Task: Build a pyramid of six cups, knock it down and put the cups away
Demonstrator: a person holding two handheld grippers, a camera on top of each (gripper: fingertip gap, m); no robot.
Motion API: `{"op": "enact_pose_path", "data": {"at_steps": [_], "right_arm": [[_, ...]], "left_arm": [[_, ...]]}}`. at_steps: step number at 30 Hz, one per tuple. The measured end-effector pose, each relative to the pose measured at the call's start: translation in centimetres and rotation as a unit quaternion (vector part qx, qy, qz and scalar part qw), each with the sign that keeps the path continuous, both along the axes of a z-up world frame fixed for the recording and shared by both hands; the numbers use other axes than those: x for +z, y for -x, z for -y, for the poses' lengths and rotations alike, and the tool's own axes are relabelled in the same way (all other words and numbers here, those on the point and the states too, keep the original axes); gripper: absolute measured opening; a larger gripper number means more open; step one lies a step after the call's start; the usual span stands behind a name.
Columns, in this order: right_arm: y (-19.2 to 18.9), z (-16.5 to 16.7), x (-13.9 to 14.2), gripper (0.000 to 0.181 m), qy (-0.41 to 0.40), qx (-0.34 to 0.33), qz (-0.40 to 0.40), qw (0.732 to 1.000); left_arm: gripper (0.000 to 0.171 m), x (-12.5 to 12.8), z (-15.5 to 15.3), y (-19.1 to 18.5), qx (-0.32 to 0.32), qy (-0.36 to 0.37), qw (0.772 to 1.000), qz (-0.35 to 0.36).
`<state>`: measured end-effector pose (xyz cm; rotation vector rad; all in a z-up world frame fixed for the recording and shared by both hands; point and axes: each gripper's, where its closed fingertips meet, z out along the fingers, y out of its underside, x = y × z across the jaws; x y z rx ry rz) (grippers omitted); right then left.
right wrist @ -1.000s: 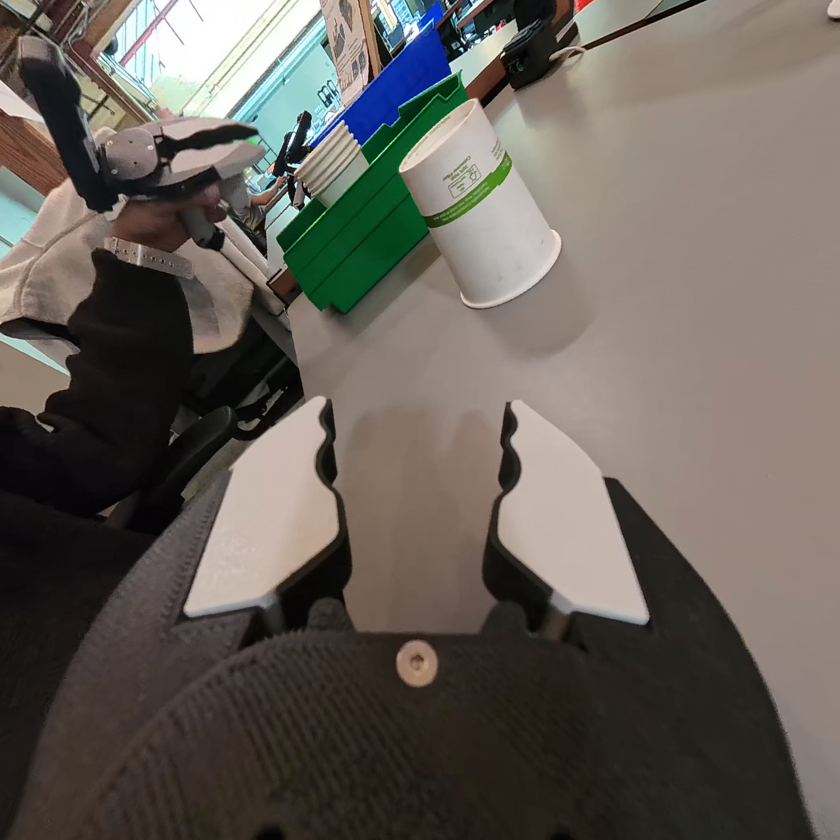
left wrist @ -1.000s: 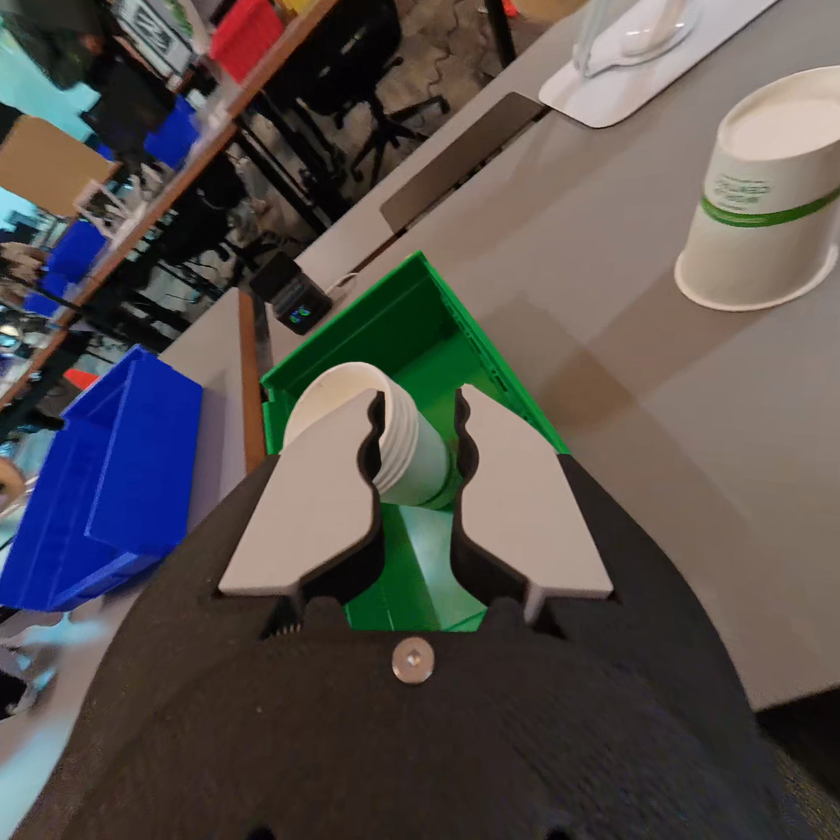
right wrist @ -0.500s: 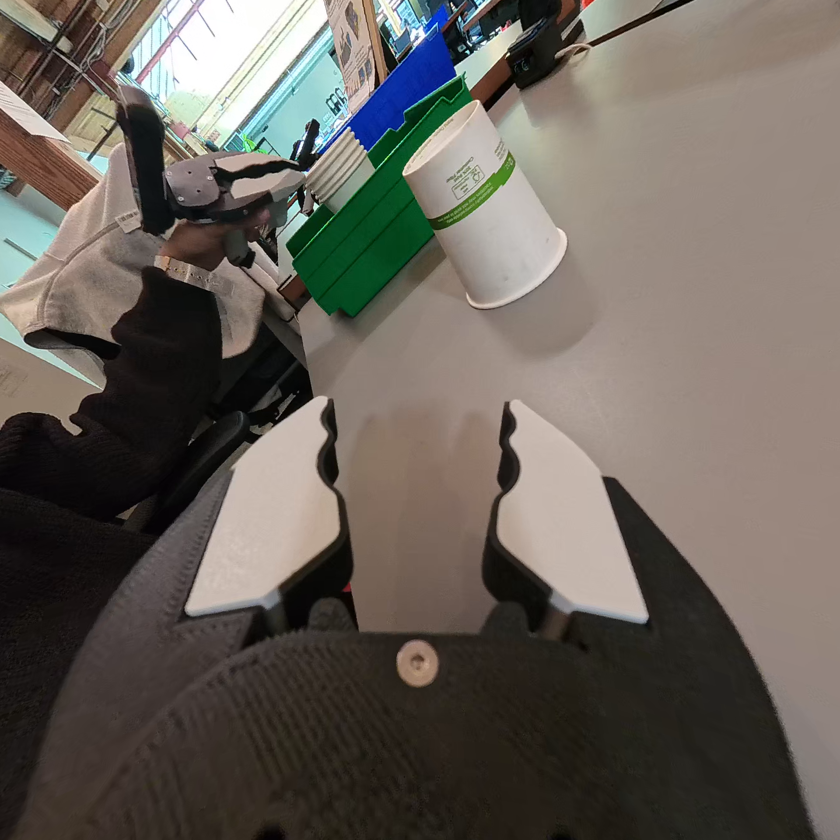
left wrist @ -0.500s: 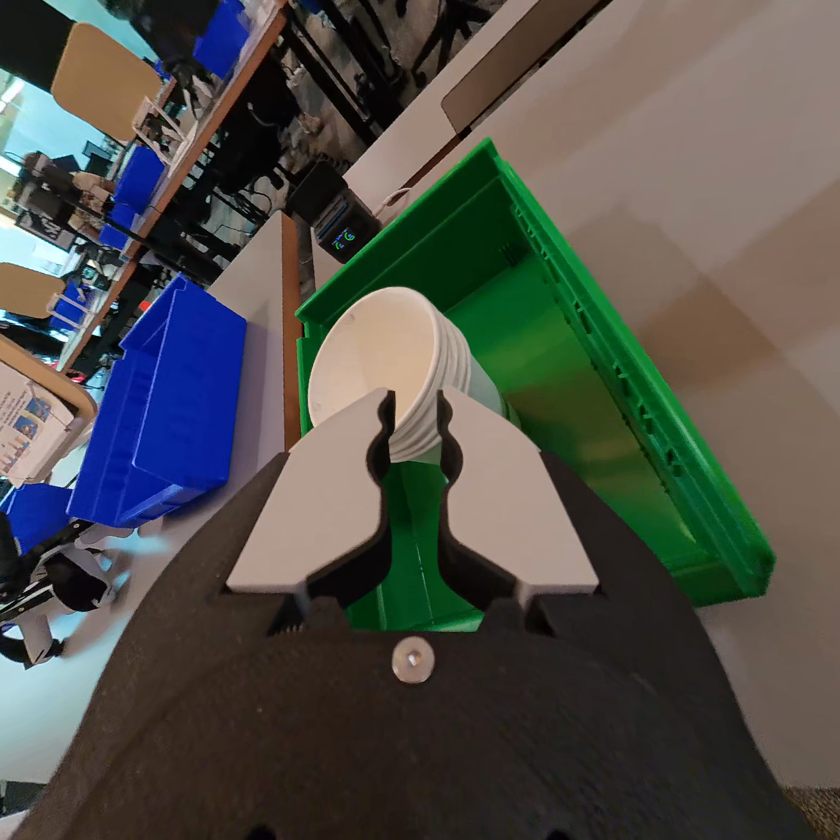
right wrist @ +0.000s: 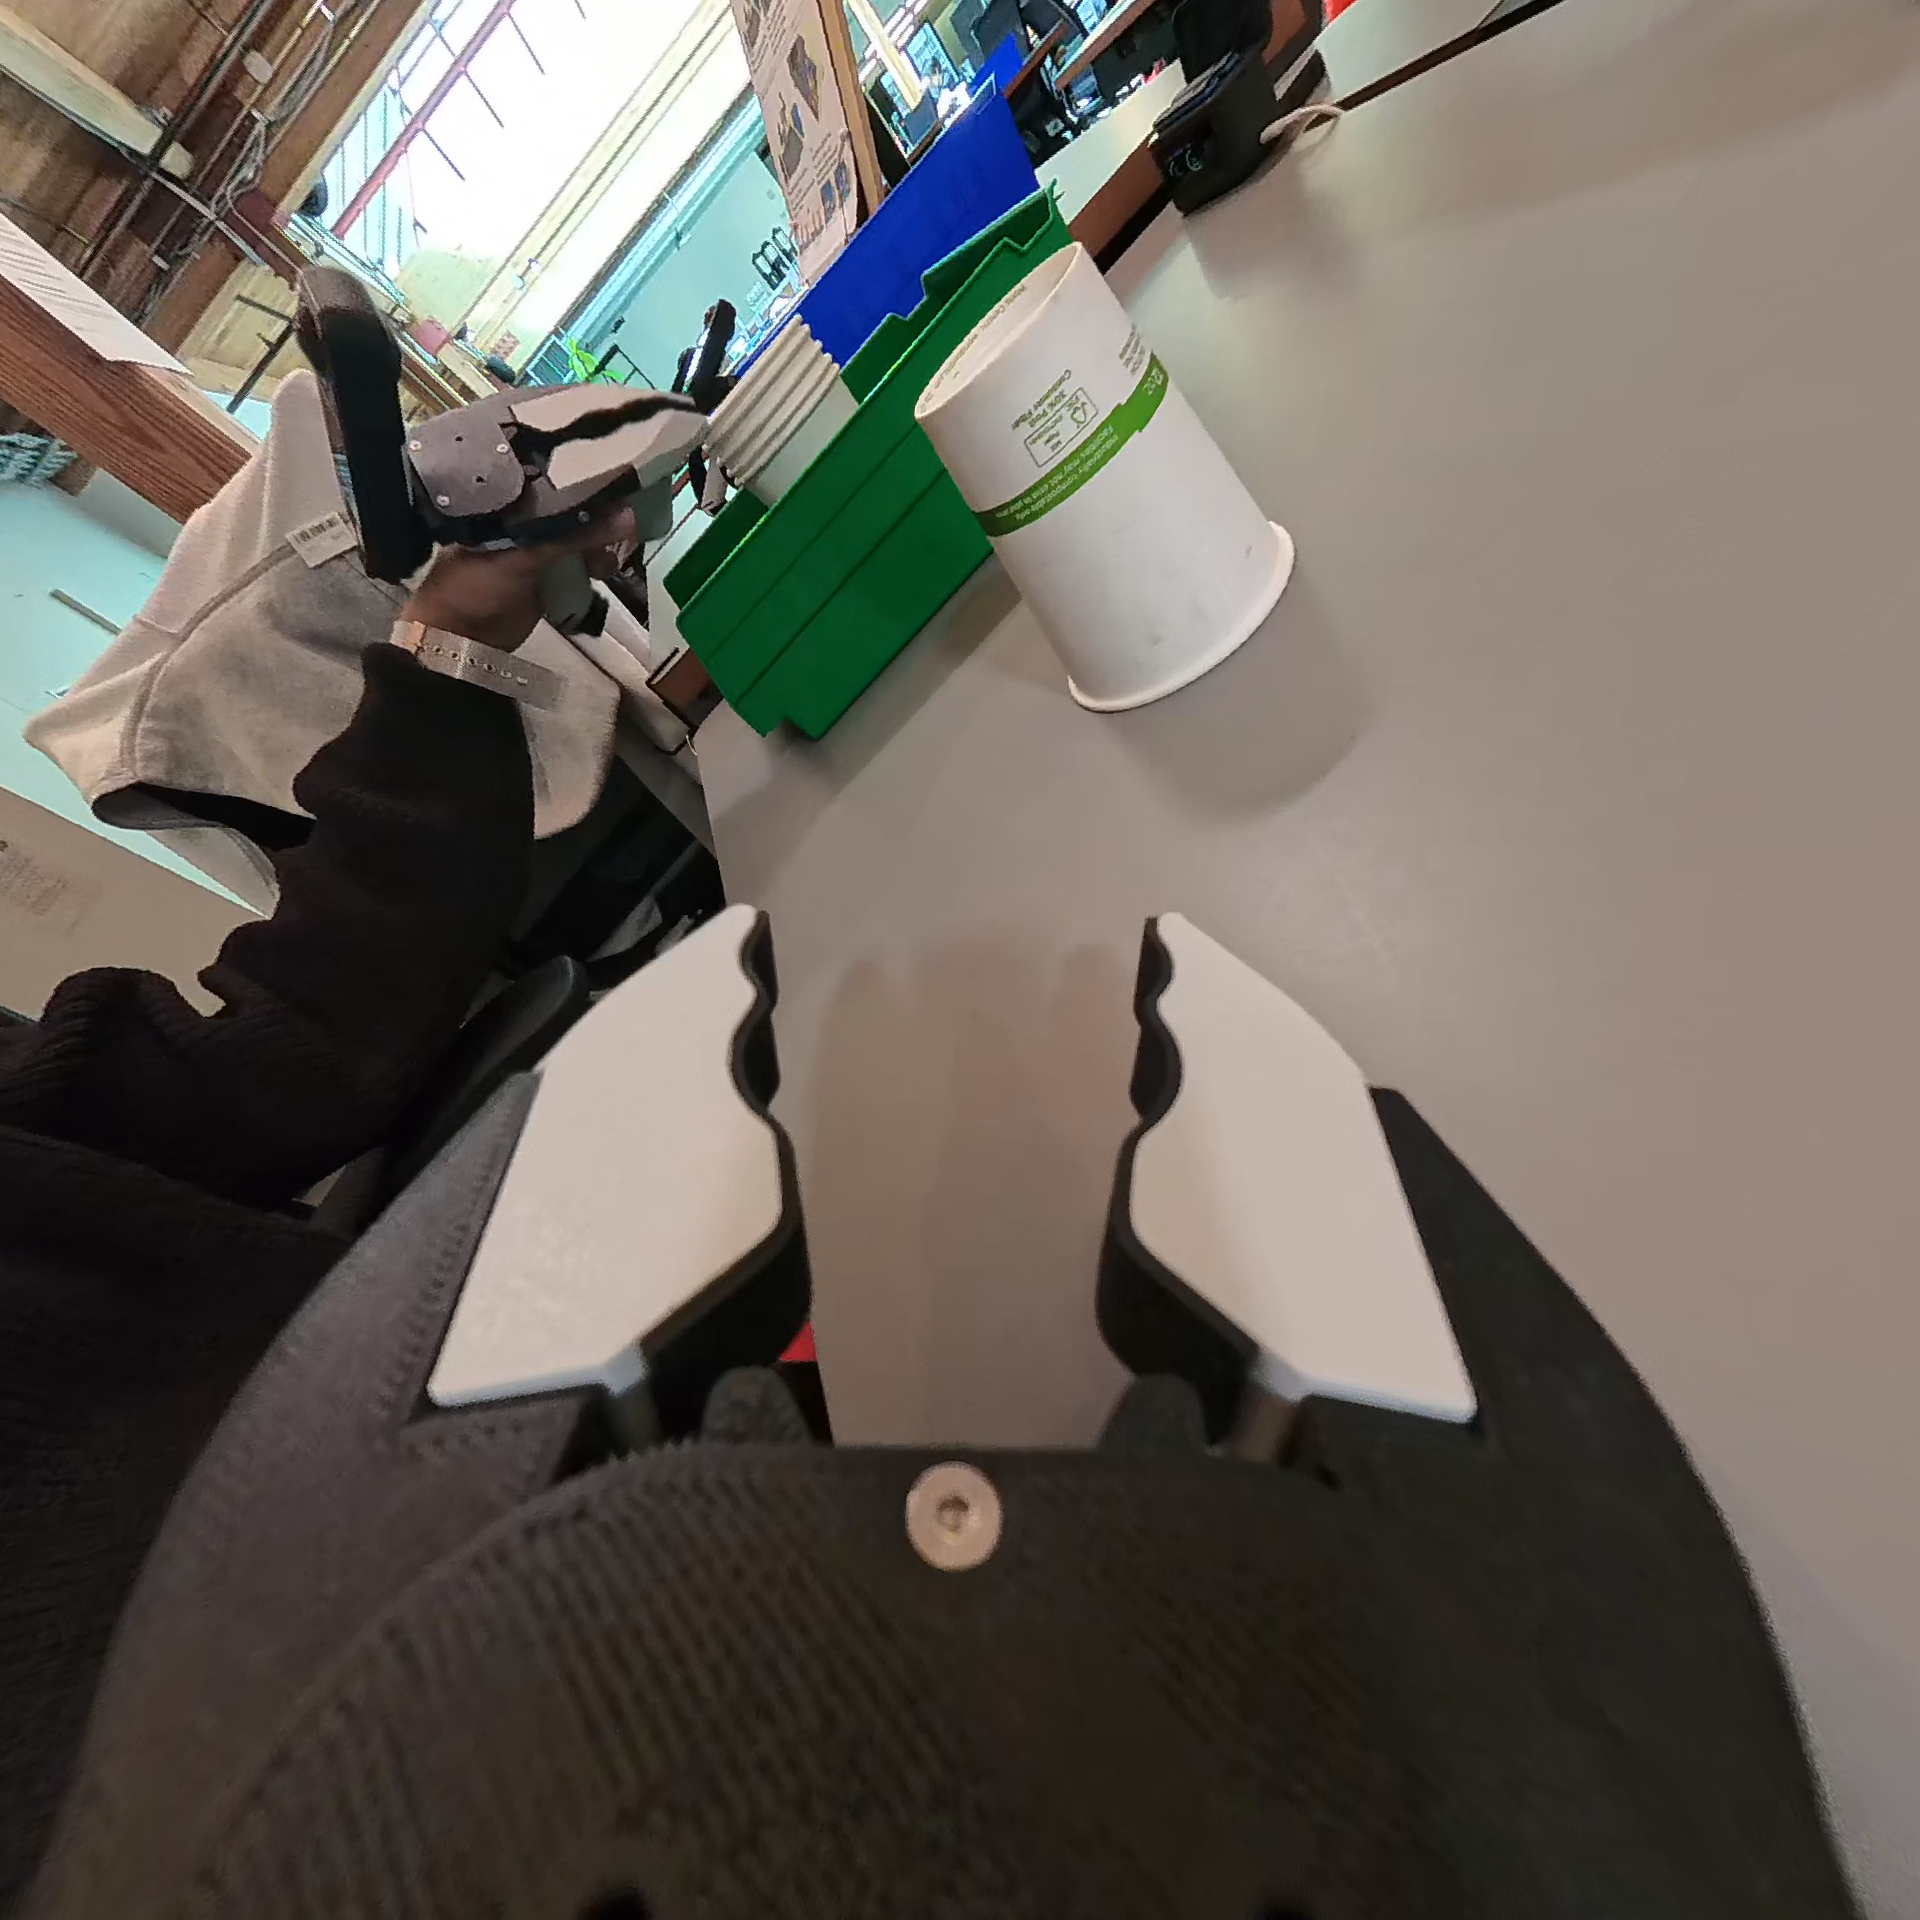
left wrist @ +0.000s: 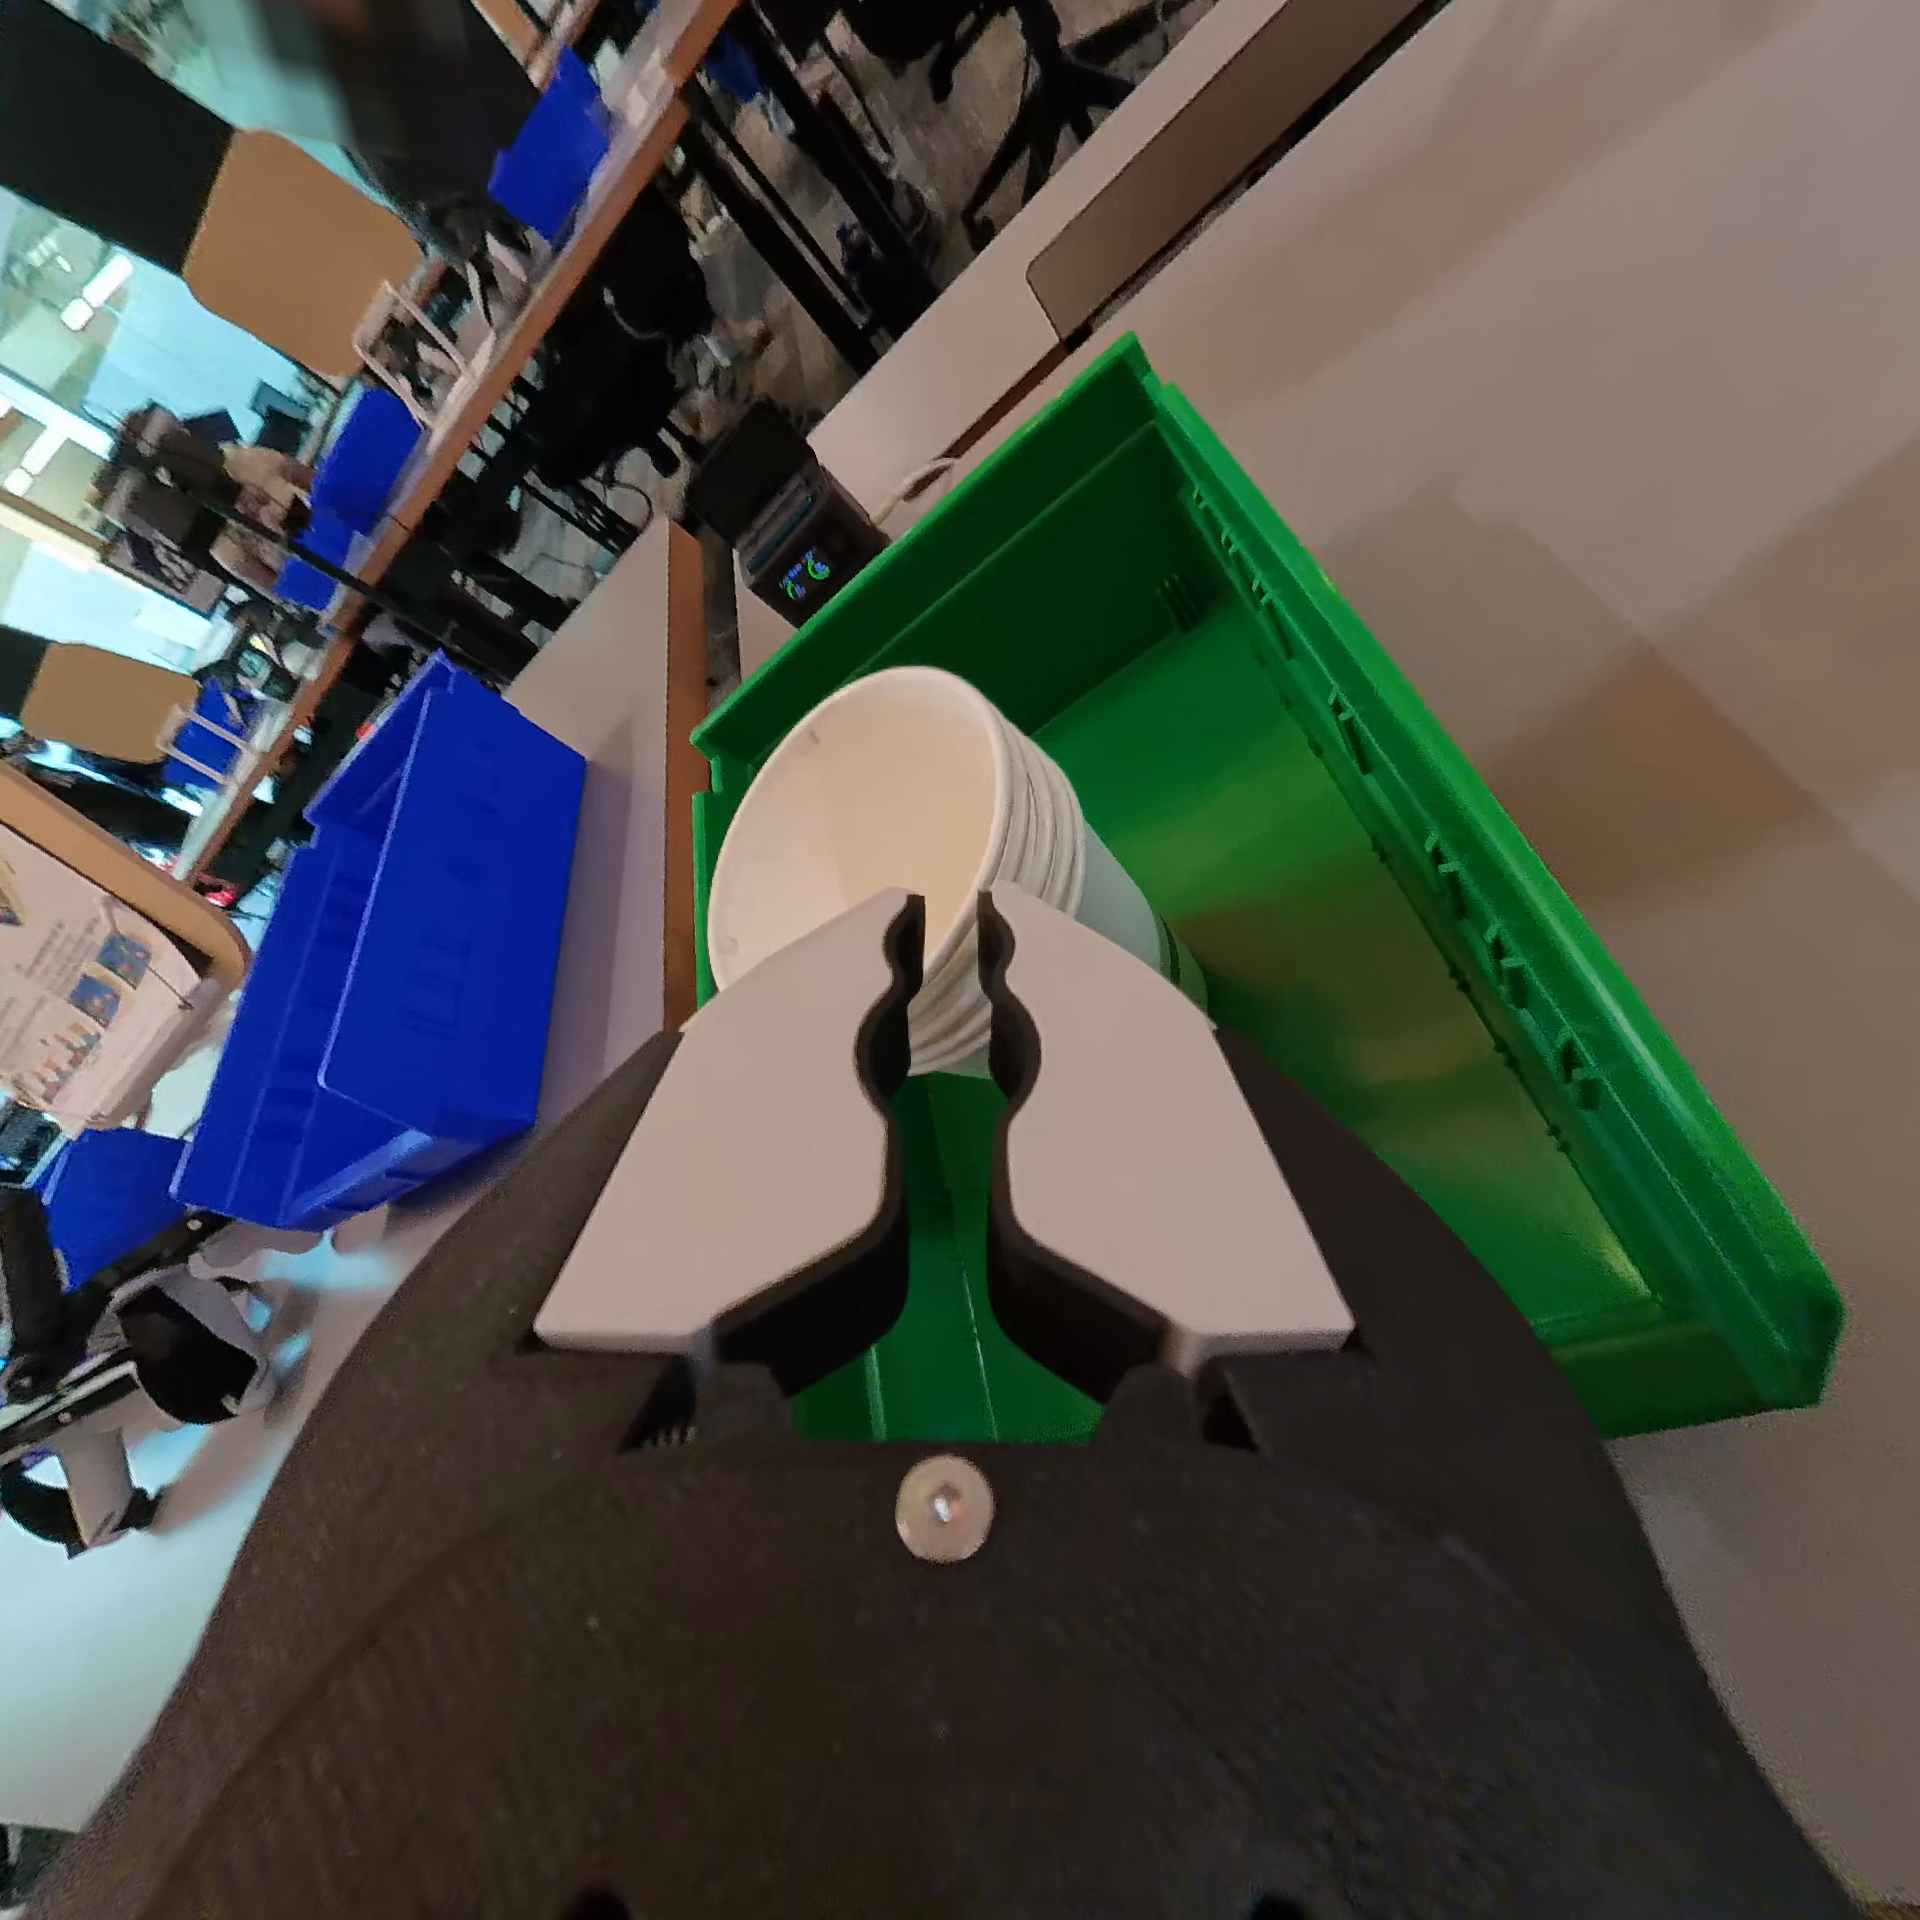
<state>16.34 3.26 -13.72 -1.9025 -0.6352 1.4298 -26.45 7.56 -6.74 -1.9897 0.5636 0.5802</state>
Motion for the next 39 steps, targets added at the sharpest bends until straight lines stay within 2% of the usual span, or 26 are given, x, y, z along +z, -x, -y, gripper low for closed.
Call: {"op": "enact_pose_path", "data": {"at_steps": [5, 12, 17, 20, 27, 31, 36, 39], "right_arm": [[0.2, 0.2, -0.1, 0.067, -0.007, 0.005, 0.008, 1.0], [0.1, 0.2, -0.1, 0.066, 0.001, 0.002, 0.002, 1.0], [0.1, 0.2, -0.1, 0.066, 0.003, 0.004, 0.001, 1.0], [0.1, 0.2, -0.1, 0.066, 0.004, 0.004, 0.001, 1.0], [0.1, 0.2, -0.1, 0.065, 0.009, 0.004, -0.002, 1.0], [0.1, 0.2, -0.1, 0.065, 0.01, 0.004, -0.003, 1.0], [0.1, 0.2, -0.1, 0.065, 0.012, 0.005, -0.004, 1.0], [0.2, 0.3, 0.0, 0.065, 0.012, 0.007, -0.007, 1.0]], "left_arm": [[0.012, -0.6, -0.1, 0.0, -0.001, 0.014, 1.0, -0.012], [0.008, -0.7, -0.2, 0.2, 0.001, 0.006, 1.0, 0.012], [0.006, -0.3, -0.2, 0.0, -0.002, 0.013, 1.0, 0.009], [0.006, 0.7, -0.3, 0.1, 0.004, -0.008, 1.0, -0.005], [0.006, 5.7, -0.2, 0.2, 0.032, -0.111, 0.993, -0.032], [0.005, 10.1, 0.7, -0.2, 0.053, -0.191, 0.978, -0.063], [0.005, 14.5, 1.8, -2.7, 0.043, -0.258, 0.964, -0.051], [0.005, 16.2, 2.0, -5.8, 0.007, -0.279, 0.96, -0.022]]}}
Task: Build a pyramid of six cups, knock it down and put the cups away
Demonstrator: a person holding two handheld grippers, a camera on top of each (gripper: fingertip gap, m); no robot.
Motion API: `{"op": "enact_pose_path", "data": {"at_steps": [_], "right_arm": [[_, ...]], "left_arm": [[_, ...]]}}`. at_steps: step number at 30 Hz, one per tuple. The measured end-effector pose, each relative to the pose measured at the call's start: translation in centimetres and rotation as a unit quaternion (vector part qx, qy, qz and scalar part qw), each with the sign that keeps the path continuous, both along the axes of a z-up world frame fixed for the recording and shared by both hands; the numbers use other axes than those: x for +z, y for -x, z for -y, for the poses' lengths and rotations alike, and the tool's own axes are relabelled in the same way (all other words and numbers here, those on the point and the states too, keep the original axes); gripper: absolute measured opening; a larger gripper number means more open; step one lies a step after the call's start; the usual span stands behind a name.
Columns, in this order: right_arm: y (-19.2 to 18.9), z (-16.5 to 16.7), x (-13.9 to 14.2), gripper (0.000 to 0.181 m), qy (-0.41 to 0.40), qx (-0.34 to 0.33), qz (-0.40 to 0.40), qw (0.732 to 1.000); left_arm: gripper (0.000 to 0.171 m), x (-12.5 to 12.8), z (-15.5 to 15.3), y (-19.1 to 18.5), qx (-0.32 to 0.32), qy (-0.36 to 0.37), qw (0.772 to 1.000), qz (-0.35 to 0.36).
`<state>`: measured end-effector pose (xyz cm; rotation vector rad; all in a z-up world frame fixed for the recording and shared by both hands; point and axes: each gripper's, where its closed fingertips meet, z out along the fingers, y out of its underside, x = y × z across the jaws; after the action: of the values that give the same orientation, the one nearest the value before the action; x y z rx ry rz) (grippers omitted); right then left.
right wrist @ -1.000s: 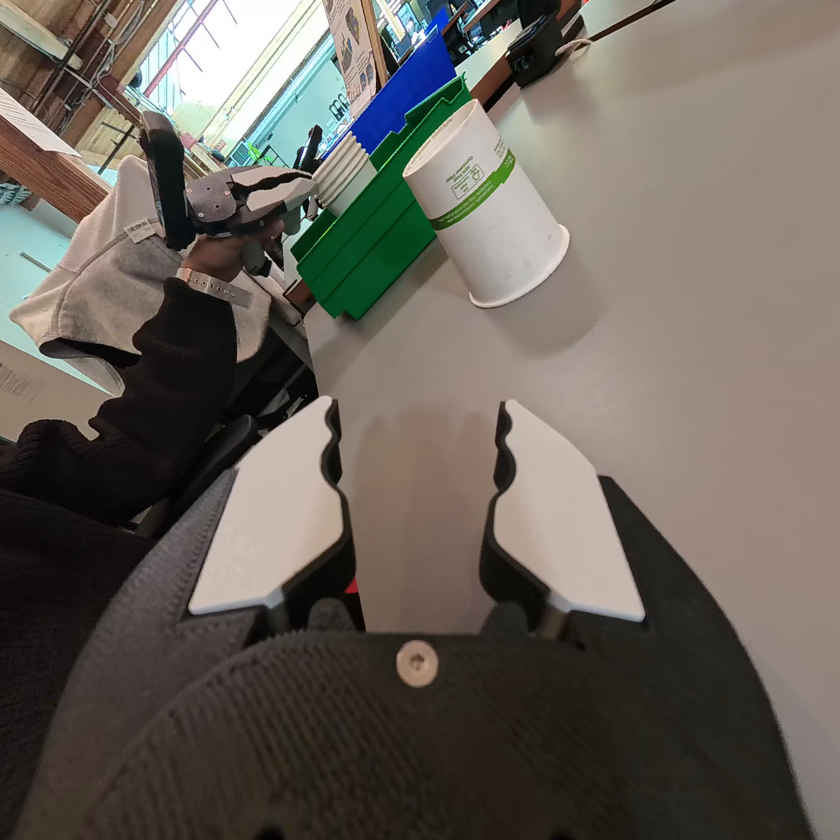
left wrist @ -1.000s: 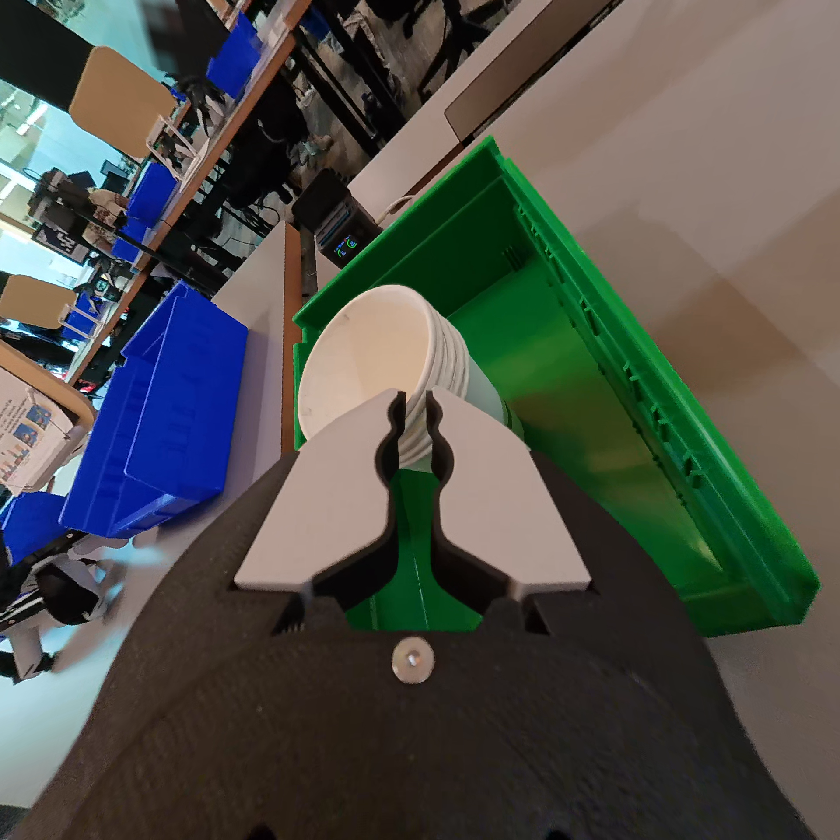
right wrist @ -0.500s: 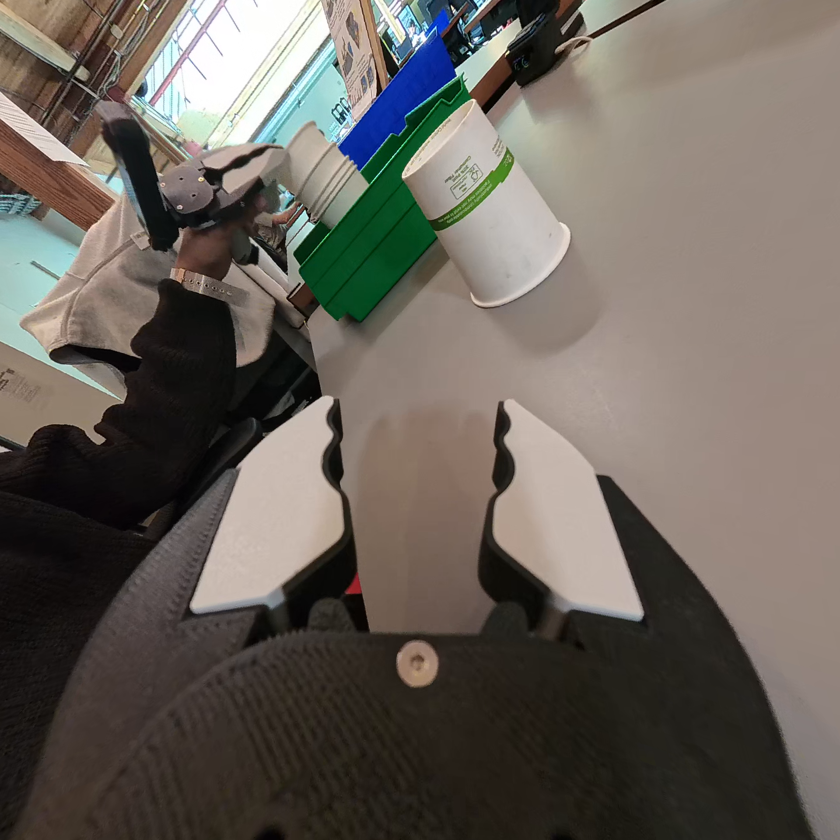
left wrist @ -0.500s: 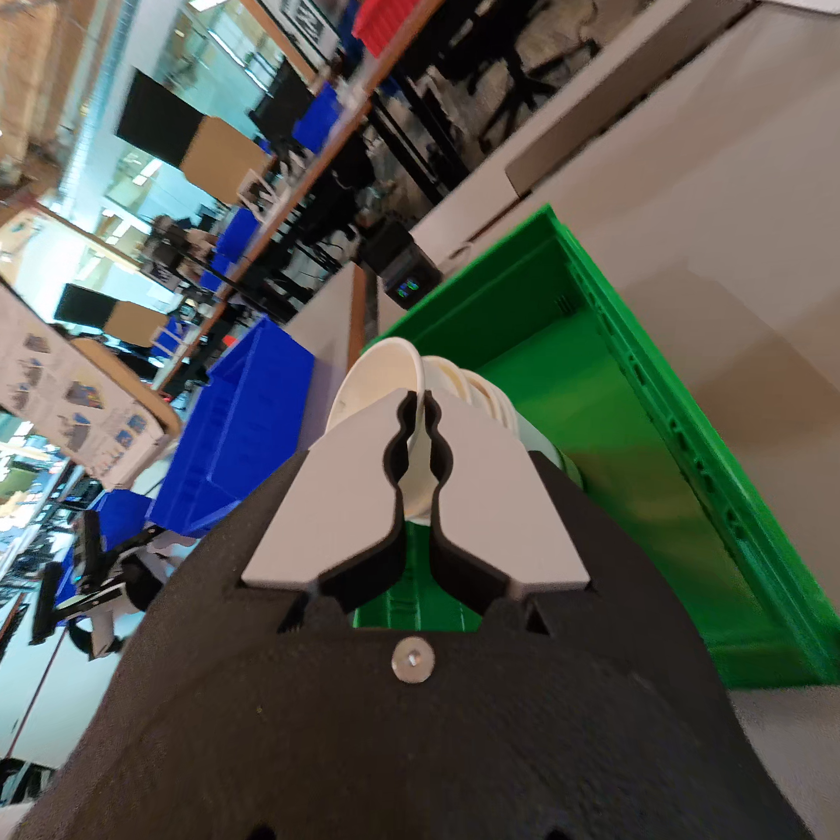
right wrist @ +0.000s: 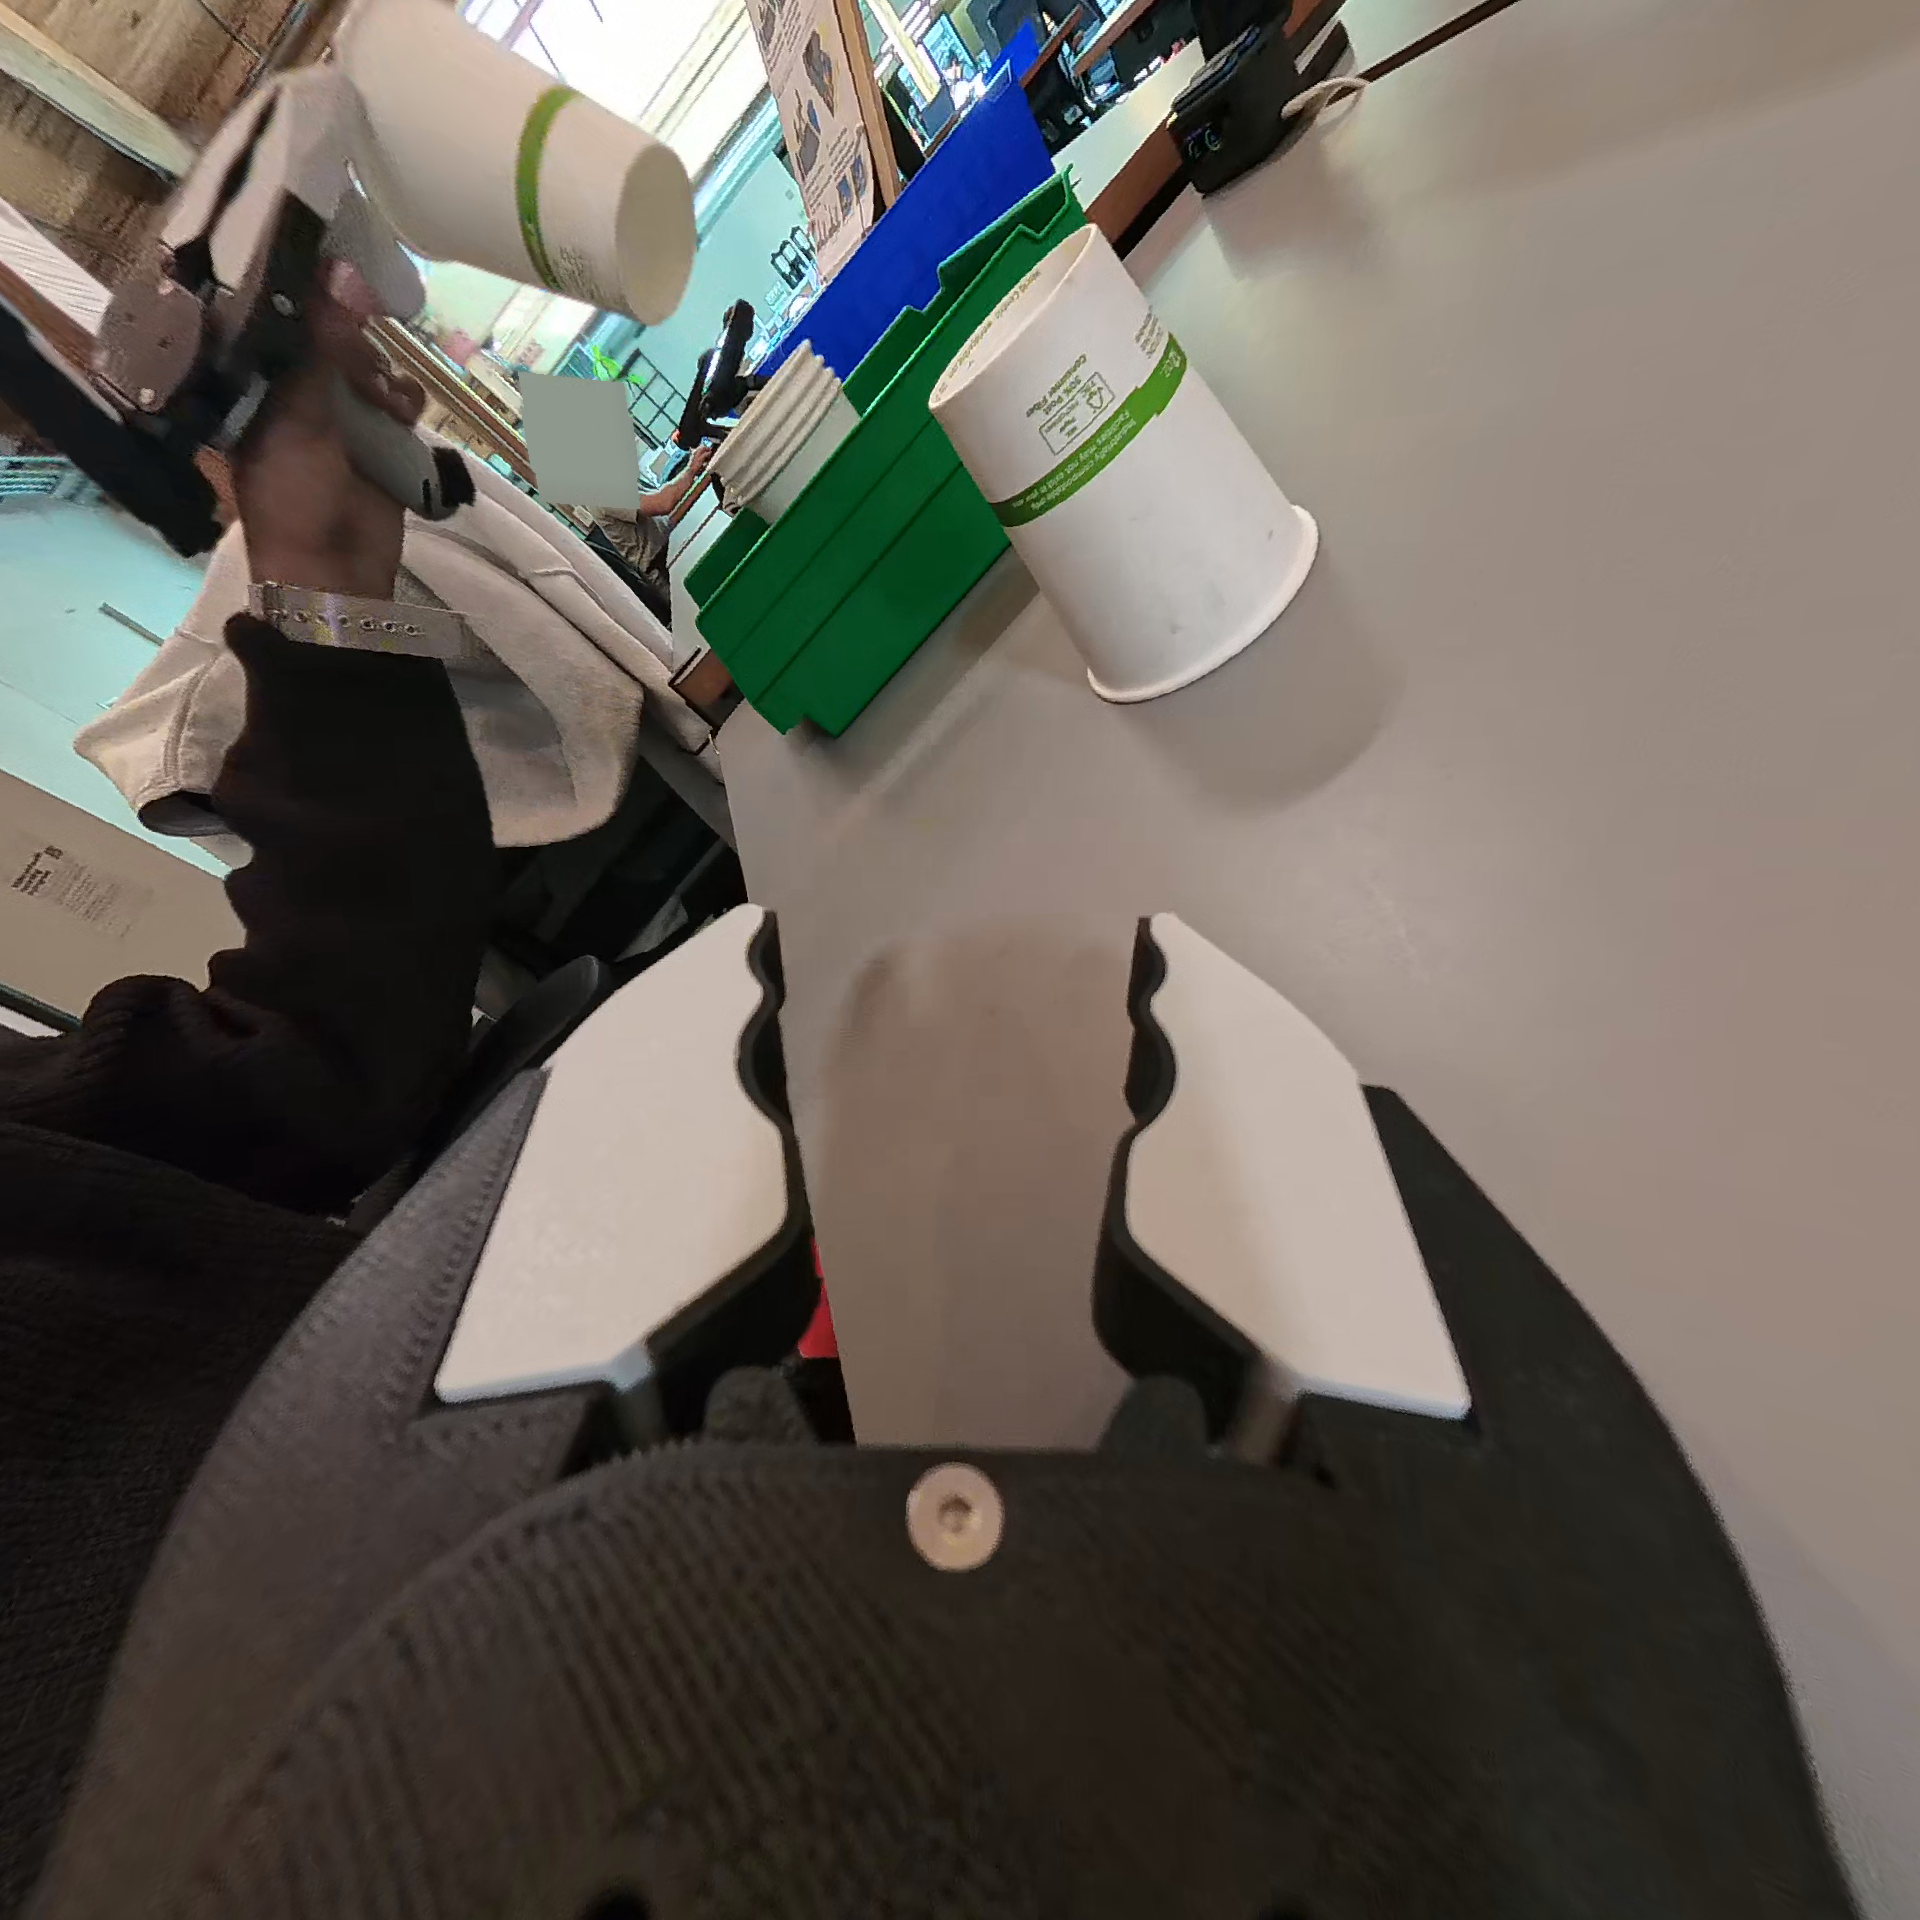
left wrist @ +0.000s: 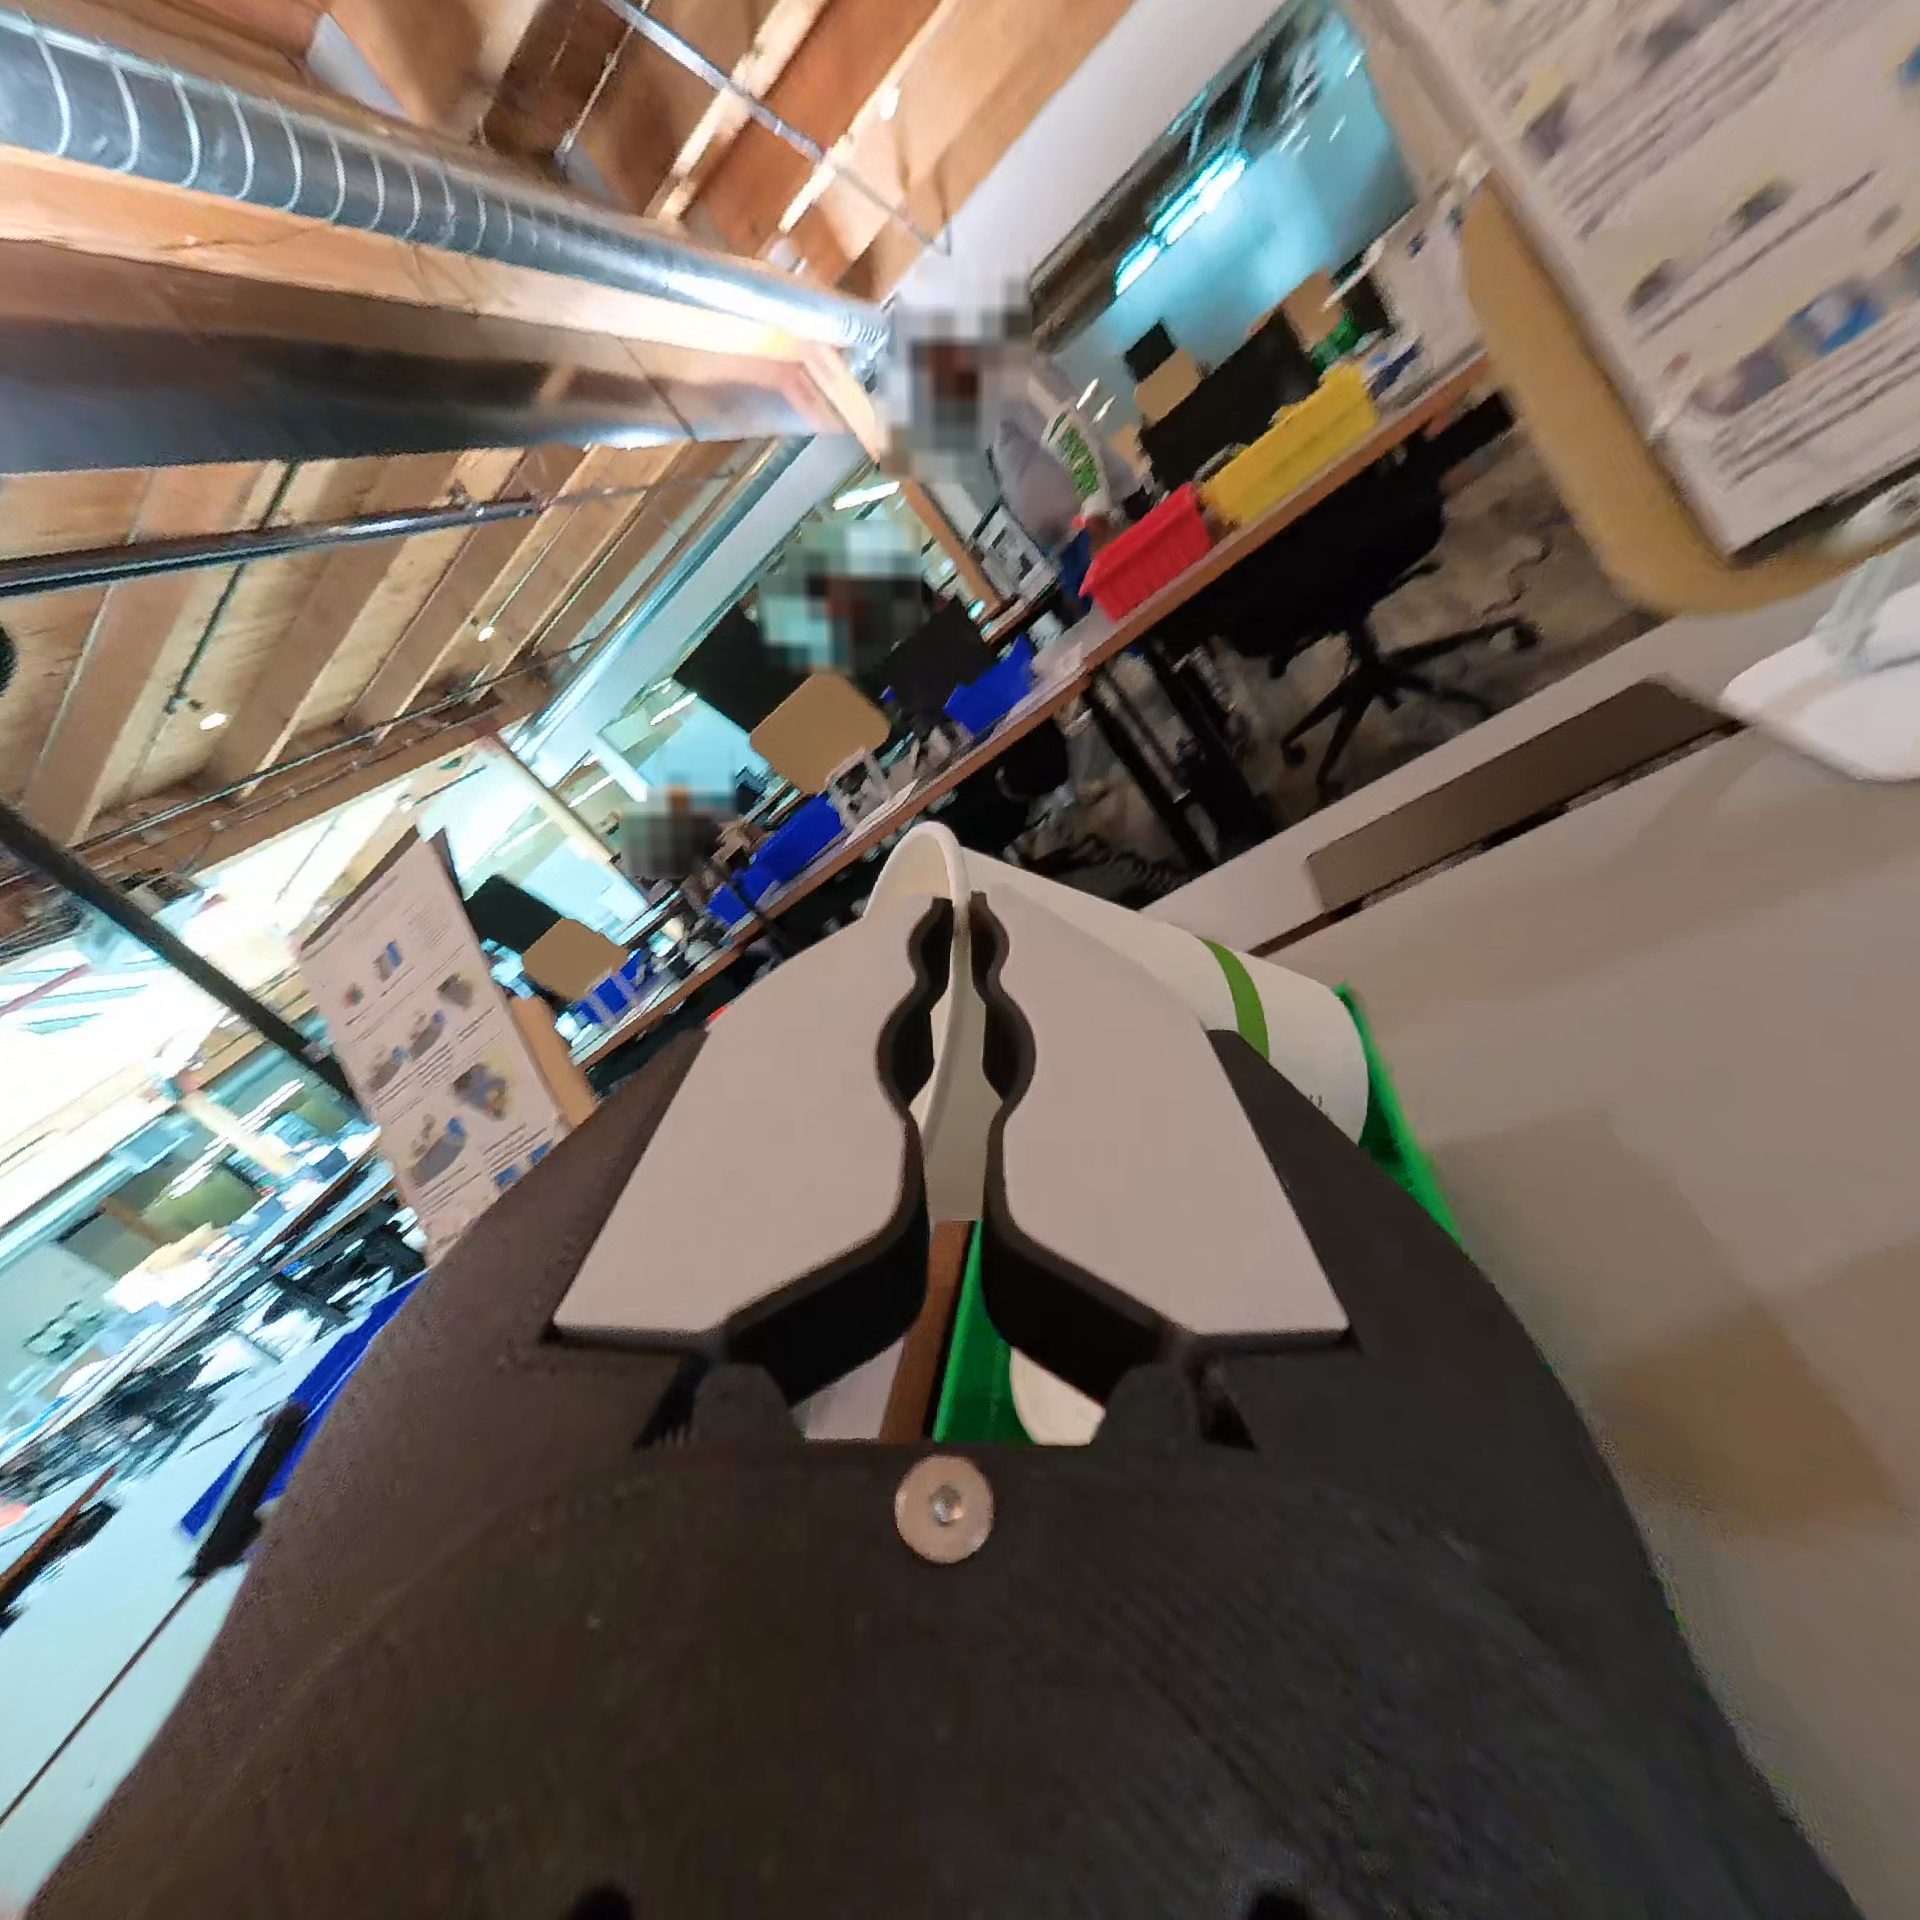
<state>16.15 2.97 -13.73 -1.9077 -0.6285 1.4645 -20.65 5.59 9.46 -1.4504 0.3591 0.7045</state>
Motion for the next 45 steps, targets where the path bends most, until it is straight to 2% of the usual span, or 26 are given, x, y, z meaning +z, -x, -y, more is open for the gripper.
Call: {"op": "enact_pose_path", "data": {"at_steps": [5, 9, 11, 16, 18, 20, 24, 26, 28, 30, 34, 35, 41, 44, 45], "right_arm": [[0.2, 0.0, 0.4, 0.076, -0.011, -0.001, -0.006, 1.0], [0.8, 0.7, 1.1, 0.083, -0.021, 0.016, -0.021, 0.999], [1.3, 1.4, 2.0, 0.084, -0.011, 0.026, -0.051, 0.998], [3.1, 4.0, 5.4, 0.087, 0.047, 0.048, -0.183, 0.981], [3.6, 4.8, 5.9, 0.088, 0.073, 0.06, -0.209, 0.973], [3.6, 4.5, 6.1, 0.089, 0.093, 0.05, -0.231, 0.967], [0.1, 0.6, 6.7, 0.089, 0.086, -0.061, -0.278, 0.955], [-2.5, -1.5, 7.5, 0.088, 0.058, -0.125, -0.302, 0.943], [-4.8, -3.0, 7.9, 0.099, 0.046, -0.171, -0.319, 0.931], [-6.5, -4.1, 7.9, 0.101, 0.051, -0.196, -0.334, 0.921], [-8.9, -5.4, 8.4, 0.102, 0.081, -0.207, -0.398, 0.89], [-9.3, -5.6, 8.4, 0.101, 0.084, -0.211, -0.405, 0.886], [-10.6, -5.9, 9.2, 0.098, 0.057, -0.222, -0.42, 0.878], [-12.0, -5.7, 10.4, 0.089, 0.006, -0.24, -0.426, 0.872], [-12.2, -5.6, 10.7, 0.086, -0.007, -0.24, -0.426, 0.872]], "left_arm": [[0.005, 2.4, 0.3, -8.1, -0.121, -0.034, 0.991, 0.043], [0.005, 2.5, 0.6, -15.5, -0.227, -0.037, 0.968, 0.103], [0.005, 1.6, 0.5, -19.2, -0.275, -0.02, 0.95, 0.15], [0.004, -2.0, 0.8, -27.3, -0.358, 0.005, 0.895, 0.267], [0.004, -3.6, 1.3, -30.1, -0.379, 0.013, 0.882, 0.28], [0.004, -5.0, 2.0, -32.3, -0.389, 0.014, 0.881, 0.269], [0.004, -6.6, 3.2, -34.8, -0.41, 0.013, 0.865, 0.287], [0.004, -7.6, 3.5, -35.8, -0.426, 0.034, 0.847, 0.315], [0.004, -9.2, 3.7, -37.1, -0.443, 0.068, 0.826, 0.342], [0.004, -10.7, 4.0, -38.1, -0.46, 0.098, 0.806, 0.36], [0.004, -12.5, 5.1, -40.2, -0.518, 0.15, 0.746, 0.39], [0.004, -13.0, 5.2, -40.4, -0.522, 0.161, 0.738, 0.396], [0.004, -14.2, 5.7, -41.0, -0.547, 0.19, 0.725, 0.373], [0.004, -16.3, 4.8, -40.7, -0.512, 0.221, 0.745, 0.366], [0.004, -16.8, 4.7, -40.7, -0.508, 0.23, 0.744, 0.368]]}}
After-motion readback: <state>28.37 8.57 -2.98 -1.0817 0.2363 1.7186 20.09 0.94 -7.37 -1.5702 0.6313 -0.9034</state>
